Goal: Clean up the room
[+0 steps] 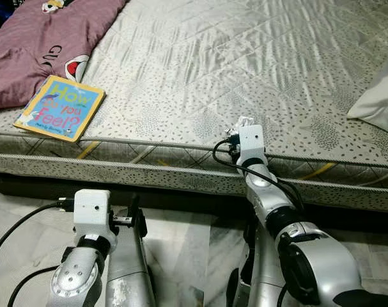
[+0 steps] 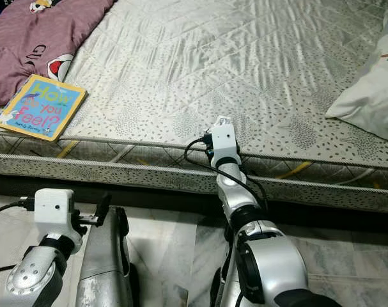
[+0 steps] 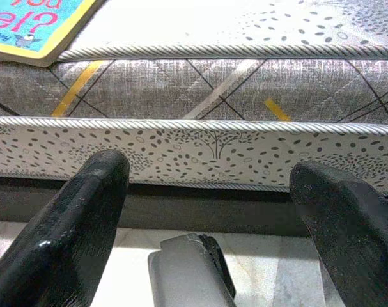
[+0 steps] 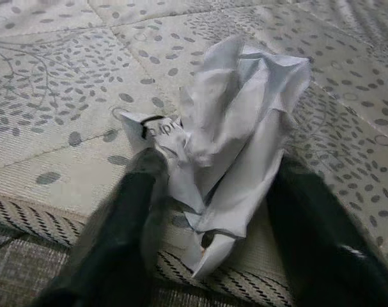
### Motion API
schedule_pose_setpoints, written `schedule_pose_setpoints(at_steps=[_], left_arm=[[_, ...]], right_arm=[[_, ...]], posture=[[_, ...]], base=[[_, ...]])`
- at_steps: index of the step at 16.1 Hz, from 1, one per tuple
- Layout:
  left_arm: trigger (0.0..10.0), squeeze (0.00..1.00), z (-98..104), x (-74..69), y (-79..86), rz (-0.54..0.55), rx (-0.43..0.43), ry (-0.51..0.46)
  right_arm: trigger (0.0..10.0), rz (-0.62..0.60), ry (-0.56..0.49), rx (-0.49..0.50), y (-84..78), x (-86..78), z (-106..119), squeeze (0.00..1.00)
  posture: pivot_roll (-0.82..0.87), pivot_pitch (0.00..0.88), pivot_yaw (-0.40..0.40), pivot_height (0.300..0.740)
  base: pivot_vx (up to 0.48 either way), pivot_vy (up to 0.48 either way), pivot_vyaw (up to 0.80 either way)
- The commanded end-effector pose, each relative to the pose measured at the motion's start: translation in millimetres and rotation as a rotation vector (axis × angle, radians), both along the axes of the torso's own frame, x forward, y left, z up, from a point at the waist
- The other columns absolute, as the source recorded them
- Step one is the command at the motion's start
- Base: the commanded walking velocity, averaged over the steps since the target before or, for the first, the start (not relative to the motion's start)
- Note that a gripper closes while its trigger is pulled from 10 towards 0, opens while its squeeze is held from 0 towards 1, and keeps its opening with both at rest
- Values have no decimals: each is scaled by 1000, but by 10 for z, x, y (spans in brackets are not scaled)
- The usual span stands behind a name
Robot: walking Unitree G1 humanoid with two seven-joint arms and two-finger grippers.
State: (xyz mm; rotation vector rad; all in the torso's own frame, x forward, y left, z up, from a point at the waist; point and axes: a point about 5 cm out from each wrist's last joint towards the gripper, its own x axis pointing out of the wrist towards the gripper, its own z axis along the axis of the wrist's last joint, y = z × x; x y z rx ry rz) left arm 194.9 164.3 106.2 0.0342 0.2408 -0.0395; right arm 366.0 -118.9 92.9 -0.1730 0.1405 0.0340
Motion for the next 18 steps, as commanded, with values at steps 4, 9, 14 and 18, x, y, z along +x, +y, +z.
schedule_pose_setpoints(at_steps=[4,9,14,18], left_arm=[[10000,0,-49,51,47,23,21,16],[10000,0,-29,239,-15,35,0,-48],[10000,0,-19,533,-46,39,-7,-107],[10000,0,-5,801,-132,-4,-7,-164]], right_arm=[[0,12,13,13,24,19,9,0],[0,34,4,-14,-17,83,100,0],[0,101,-16,-63,-56,173,258,0],[0,156,7,-27,-185,152,226,0]], posture=[[294,138,-20,489],[256,76,-42,489],[187,0,-55,489],[118,0,-8,489]], base=[[0,0,0],[0,0,0],[0,0,0],[0,0,0]])
